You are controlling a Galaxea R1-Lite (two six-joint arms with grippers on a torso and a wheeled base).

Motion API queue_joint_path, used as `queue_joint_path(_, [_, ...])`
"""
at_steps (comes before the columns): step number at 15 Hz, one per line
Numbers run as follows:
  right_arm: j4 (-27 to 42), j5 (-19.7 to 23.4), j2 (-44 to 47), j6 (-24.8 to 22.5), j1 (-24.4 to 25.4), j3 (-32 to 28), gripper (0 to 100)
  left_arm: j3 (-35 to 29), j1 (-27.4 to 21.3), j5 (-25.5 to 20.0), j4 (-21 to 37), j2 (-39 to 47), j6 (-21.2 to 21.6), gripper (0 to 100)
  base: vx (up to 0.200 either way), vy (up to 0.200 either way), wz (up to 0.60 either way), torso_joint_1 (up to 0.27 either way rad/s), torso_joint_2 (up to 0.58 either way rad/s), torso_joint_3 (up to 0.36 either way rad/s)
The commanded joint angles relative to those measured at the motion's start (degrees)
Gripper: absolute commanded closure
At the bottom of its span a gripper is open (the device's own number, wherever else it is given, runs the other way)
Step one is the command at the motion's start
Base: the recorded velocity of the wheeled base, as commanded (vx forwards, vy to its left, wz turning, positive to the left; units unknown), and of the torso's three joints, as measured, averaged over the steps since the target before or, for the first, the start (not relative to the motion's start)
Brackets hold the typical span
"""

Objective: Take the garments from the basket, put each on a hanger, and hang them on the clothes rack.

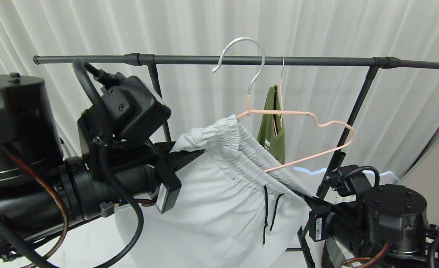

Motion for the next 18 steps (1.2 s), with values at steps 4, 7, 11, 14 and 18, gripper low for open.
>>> queue_joint_path(4, [-1.7, 0.0, -4.4, -3.6, -12.3, 0.4, 100, 6.0, 1.8, 0.3, 0.0, -2.6, 3.7, 100, 0.0, 0.0, 0.0, 0.0, 0.0, 0.0])
queue_joint_path(7, [-2.8, -0.1, -7.2, -5.1, -12.8, 0.5, 100, 9.3, 2.1, 3.5, 0.1, -2.6, 5.7, 100, 0.0, 0.0, 0.0, 0.0, 0.0, 0.0])
queue_joint_path(11, [-2.8, 0.2, -11.4, -7.8, -11.6, 0.6, 100, 11.8, 2.1, 4.9, 0.1, -2.1, 5.9, 100, 0.0, 0.0, 0.0, 0.0, 0.0, 0.0])
queue_joint_path(14, [-2.8, 1.2, -14.2, -12.1, -6.4, 0.4, 100, 11.6, 2.0, 11.9, 0.1, -1.0, 5.8, 100, 0.0, 0.0, 0.0, 0.0, 0.0, 0.0])
queue_joint_path(18, [-2.8, 1.6, -14.5, -17.6, -0.8, -0.6, 100, 12.3, 1.5, 12.4, 0.1, -0.7, 7.7, 100, 0.0, 0.0, 0.0, 0.0, 0.0, 0.0])
